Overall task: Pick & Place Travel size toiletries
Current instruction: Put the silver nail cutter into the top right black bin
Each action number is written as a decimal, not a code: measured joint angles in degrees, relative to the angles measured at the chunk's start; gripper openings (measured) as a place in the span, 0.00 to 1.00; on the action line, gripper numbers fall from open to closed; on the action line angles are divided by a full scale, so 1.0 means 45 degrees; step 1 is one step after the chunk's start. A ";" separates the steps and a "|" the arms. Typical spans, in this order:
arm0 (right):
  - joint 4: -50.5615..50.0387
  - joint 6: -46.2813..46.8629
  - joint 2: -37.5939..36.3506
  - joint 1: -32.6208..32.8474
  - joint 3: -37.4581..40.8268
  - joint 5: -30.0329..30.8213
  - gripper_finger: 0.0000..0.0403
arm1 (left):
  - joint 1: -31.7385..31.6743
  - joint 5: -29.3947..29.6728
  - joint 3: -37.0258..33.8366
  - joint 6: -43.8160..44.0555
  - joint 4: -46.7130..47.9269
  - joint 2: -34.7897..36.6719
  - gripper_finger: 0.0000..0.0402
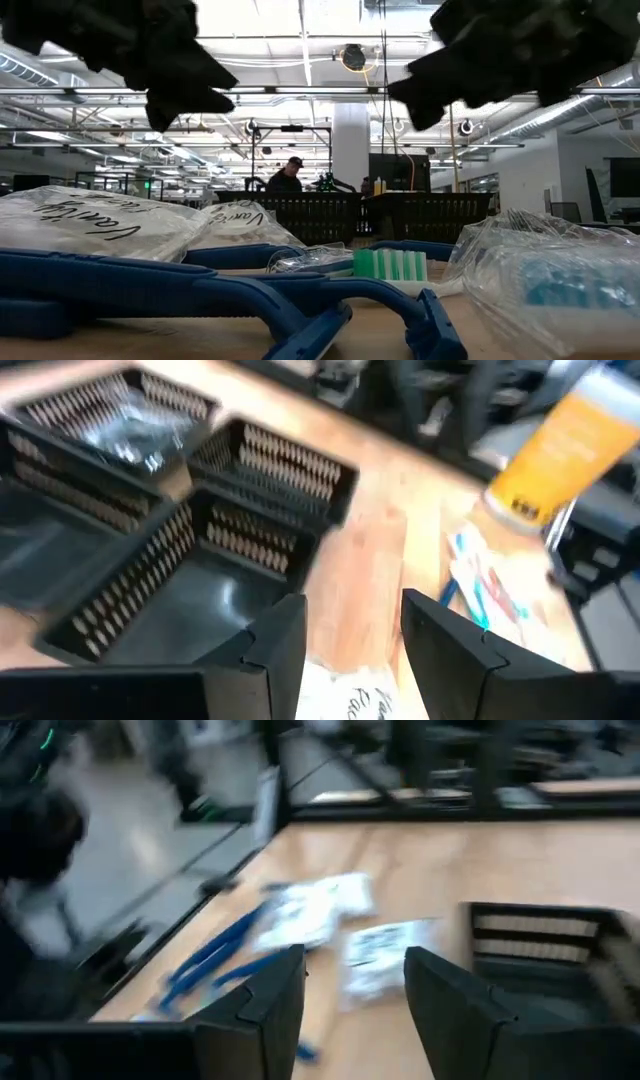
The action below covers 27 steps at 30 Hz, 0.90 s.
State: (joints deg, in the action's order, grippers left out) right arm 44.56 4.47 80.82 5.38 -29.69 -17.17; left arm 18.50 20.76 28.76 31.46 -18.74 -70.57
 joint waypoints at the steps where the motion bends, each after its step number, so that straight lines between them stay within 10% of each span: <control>1: -0.0144 -0.0307 0.0000 0.0578 0.0000 0.0548 0.40 | 0.0000 -0.0354 0.0449 0.0037 0.0567 -0.0349 0.40; 17: -0.1043 -0.1260 0.0000 0.2804 0.0010 0.6095 0.40 | 0.1777 -0.2715 1.0733 -0.1402 0.8228 -0.8910 0.40; 27: -0.0763 -0.1162 0.0000 0.3029 0.0015 0.6806 0.40 | 0.1766 -0.2516 1.2825 -0.0040 0.8914 -1.1375 0.40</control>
State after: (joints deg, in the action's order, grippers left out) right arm 41.12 -0.75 80.82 19.01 -29.63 13.45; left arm 26.45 9.43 86.48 31.28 21.37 -121.76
